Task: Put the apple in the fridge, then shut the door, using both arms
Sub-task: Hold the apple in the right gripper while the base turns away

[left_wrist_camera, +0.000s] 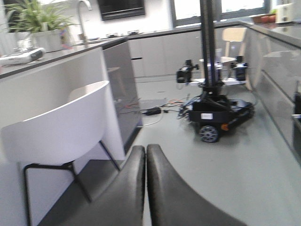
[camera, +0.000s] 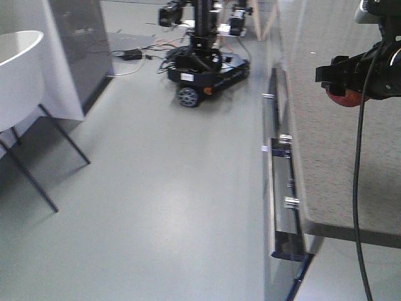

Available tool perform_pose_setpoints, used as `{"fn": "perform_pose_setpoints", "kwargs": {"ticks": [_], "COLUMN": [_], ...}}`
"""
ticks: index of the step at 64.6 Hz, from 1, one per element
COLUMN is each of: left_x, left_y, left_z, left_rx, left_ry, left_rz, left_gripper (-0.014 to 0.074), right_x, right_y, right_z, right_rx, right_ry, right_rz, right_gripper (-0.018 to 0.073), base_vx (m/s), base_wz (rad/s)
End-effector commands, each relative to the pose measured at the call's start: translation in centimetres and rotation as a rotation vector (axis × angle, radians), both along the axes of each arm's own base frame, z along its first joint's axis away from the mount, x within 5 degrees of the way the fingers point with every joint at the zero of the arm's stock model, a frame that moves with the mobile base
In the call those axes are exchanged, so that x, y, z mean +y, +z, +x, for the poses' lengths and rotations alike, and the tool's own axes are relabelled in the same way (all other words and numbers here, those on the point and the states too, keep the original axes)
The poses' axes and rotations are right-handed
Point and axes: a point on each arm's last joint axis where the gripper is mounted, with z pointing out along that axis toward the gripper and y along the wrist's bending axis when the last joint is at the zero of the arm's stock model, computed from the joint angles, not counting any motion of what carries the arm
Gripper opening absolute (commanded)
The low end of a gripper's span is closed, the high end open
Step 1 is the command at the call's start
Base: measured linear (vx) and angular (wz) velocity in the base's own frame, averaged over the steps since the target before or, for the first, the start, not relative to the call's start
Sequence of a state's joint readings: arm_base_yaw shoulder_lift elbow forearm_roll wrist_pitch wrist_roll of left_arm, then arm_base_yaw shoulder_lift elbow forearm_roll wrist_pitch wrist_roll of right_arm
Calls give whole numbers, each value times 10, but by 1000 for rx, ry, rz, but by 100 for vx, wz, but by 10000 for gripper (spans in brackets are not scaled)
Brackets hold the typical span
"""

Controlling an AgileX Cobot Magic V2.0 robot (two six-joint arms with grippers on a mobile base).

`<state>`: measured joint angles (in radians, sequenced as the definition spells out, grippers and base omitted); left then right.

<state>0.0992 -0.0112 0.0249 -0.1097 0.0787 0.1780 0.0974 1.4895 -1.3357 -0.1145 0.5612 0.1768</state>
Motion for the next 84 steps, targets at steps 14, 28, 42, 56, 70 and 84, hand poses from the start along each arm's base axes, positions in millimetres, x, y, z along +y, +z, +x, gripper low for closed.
{"fn": "perform_pose_setpoints", "kwargs": {"ticks": [14, 28, 42, 56, 70, 84], "left_x": [1, 1, 1, 1, 1, 1], "left_y": [-2, -2, -2, -2, -2, -2], "left_z": [0, 0, 0, 0, 0, 0], "left_rx": [-57, -57, -57, -57, -57, -57], "left_ry": [8, 8, 8, 8, 8, 8], "left_rz": [-5, -5, -5, -5, -5, -5], "left_gripper": [-5, -5, -5, -5, -5, -5], "right_x": [-2, -2, -2, -2, -2, -2], "right_y": [29, 29, 29, 29, 29, 29], "right_z": [-6, -6, -6, -6, -6, -6], "right_rx": [-142, -142, -141, -141, -141, -141], "right_ry": [10, 10, 10, 10, 10, 10], "right_rz": [-7, -7, -7, -7, -7, -7], "right_gripper": [-8, -8, -8, -8, -8, -8], "base_vx": [-4, -4, -4, -3, -1, 1], "base_wz": [55, 64, 57, 41, 28, 29]}}
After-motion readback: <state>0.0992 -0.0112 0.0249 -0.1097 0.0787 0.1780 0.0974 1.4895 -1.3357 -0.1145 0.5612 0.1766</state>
